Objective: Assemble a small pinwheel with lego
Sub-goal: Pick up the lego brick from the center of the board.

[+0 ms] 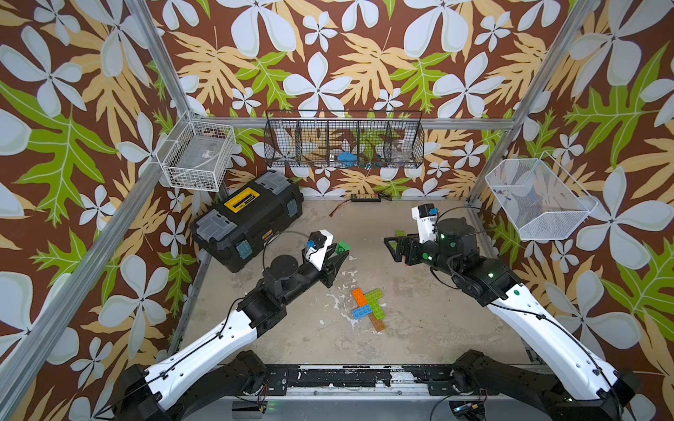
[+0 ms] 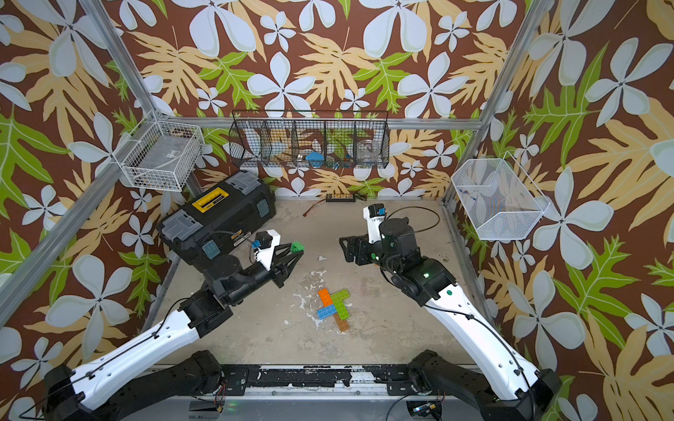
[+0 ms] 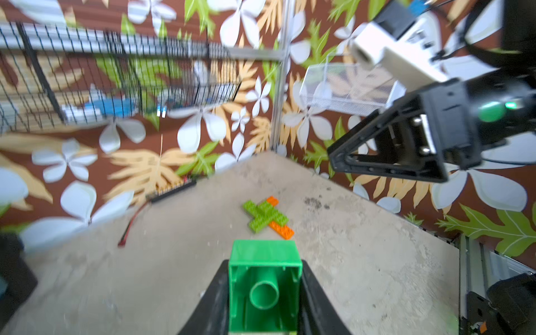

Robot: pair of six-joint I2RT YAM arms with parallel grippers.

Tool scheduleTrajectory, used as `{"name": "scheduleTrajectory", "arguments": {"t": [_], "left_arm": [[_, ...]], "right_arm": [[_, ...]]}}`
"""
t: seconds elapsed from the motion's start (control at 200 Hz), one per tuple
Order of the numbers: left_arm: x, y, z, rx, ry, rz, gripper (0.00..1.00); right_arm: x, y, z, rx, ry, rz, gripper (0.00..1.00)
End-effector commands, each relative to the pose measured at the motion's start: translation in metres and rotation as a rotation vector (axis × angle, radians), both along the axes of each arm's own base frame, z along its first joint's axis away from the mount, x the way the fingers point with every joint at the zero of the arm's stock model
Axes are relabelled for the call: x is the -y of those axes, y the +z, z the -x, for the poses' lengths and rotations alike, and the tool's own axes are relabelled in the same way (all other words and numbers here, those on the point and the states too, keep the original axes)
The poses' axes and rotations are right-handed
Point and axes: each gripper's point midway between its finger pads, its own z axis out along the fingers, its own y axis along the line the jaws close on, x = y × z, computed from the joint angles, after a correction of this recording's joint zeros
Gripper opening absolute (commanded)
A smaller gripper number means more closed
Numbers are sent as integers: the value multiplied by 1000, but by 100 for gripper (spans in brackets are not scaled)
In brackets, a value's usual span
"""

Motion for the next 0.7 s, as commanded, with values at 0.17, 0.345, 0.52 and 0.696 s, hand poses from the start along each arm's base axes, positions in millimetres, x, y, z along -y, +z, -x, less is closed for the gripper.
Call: {"name": "scheduleTrajectory", "arguments": {"t": [0.17,0.345,0.52,0.696], "left_arm": [[-12,81,65,649,-226,148,0],[-3,105,77,788,-314,155,0],[13,112,81,851,-406,117,0],[20,115,83,873,-451,97,0]], "right_arm": [[-74,78,60,-25,546,-351,100],[-90,105,90,-24,703,-420,95],[-104,117,101,-15,756,-441,90],[-106,120,103,-35,775,-455,84]]}}
